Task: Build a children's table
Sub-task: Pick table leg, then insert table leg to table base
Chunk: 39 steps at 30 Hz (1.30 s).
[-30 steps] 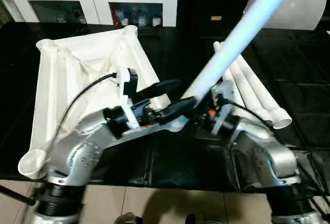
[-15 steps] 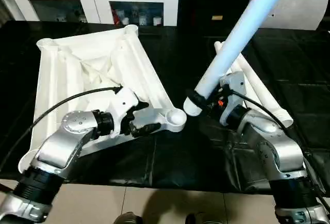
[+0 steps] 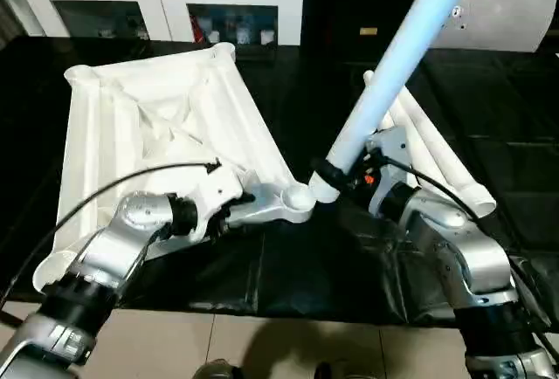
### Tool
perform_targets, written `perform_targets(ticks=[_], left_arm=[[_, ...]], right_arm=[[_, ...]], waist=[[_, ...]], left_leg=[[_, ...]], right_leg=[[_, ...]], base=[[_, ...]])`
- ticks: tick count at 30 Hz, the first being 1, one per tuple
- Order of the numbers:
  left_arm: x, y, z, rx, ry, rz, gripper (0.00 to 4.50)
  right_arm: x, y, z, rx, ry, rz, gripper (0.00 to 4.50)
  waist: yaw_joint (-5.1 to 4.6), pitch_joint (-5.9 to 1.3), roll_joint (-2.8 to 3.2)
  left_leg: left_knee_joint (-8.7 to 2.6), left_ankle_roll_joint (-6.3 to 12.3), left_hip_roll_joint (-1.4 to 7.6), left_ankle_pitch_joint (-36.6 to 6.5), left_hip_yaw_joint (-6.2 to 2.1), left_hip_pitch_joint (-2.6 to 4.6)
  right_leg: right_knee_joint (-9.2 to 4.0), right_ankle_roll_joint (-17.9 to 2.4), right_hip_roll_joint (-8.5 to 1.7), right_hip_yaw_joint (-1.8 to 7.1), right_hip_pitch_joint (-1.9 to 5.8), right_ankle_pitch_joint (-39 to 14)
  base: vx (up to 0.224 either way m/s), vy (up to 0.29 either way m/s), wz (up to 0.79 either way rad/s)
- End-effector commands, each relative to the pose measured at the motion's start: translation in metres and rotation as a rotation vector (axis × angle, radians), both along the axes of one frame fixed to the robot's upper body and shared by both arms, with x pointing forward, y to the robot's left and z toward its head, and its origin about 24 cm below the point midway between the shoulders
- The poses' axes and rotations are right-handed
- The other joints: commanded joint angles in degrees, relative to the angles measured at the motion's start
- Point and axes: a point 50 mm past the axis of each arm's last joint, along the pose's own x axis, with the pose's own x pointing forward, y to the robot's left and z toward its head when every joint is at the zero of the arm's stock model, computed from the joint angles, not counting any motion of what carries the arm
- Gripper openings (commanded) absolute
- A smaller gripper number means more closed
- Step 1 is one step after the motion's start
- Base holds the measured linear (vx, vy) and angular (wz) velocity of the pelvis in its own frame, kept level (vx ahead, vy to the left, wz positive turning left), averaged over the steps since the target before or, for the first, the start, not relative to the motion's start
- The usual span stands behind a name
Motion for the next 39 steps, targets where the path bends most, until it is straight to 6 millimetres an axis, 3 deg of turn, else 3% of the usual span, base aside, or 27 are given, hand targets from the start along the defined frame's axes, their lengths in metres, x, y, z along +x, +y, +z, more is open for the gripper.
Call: perform_targets(ticks=[1,8,12,29,35,39], left_arm=[[0.002,0.003,-0.001,-0.003,0.015,0.006,2.47],[0.0,0.004,-0.001,-0.003,0.035,-0.021,1.91],[-0.001,0.004,-0.002,0.013,0.05,-0.037,1.61],[-0.004,0.011,0.0,0.089,0.091,-0.058,0.25],[-0.008,0.019,-0.006,0.211,0.068,-0.089,0.08],[-0.002,0.017,0.002,0.161,0.012,-0.065,0.08]], right_arm=[[-0.004,0.003,0.007,0.012,-0.005,0.029,1.91],[0.001,0.002,0.01,0.021,-0.05,-0.05,1.91],[-0.002,0.005,0.007,-0.012,-0.032,-0.018,1.91],[-0.003,0.011,0.008,0.001,-0.046,0.026,1.91],[-0.002,0.011,0.008,-0.009,-0.055,0.031,1.91],[-0.001,0.011,0.009,-0.018,-0.077,0.036,1.91]], waist=[[-0.07,-4.61,0.68],[0.0,-4.79,0.66],[0.02,-4.84,0.7],[0.07,-4.75,0.66],[0.06,-4.79,0.75],[0.12,-4.66,0.67]], left_leg=[[-4.41,1.0,3.81,-6.1,-0.57,0.14],[-4.46,0.34,3.99,-6.4,-0.59,0.14],[-4.34,0.71,3.87,-5.4,-0.55,0.07],[-4.38,0.87,3.93,-6.0,-0.57,0.12],[-4.38,1.02,3.94,-5.3,-0.6,0.05],[-4.37,0.68,3.88,-6.3,-0.51,0.1]], right_leg=[[-4.14,-14.2,-4.75,3.17,3.93,-5.7],[-4.11,-13.8,-4.92,3.16,3.69,-7.5],[-3.9,-14.1,-4.86,3.16,3.86,-5.3],[-4.03,-14.0,-4.87,3.1,3.82,-7.0],[-3.85,-14.1,-4.87,3.11,3.89,-5.3],[-4.05,-14.0,-4.96,3.14,3.81,-7.4]], base=[[0.0,0.0,0.0],[0.0,0.0,0.0],[0.0,0.0,0.0],[0.0,0.0,0.0],[0.0,0.0,0.0],[0.0,0.0,0.0]])
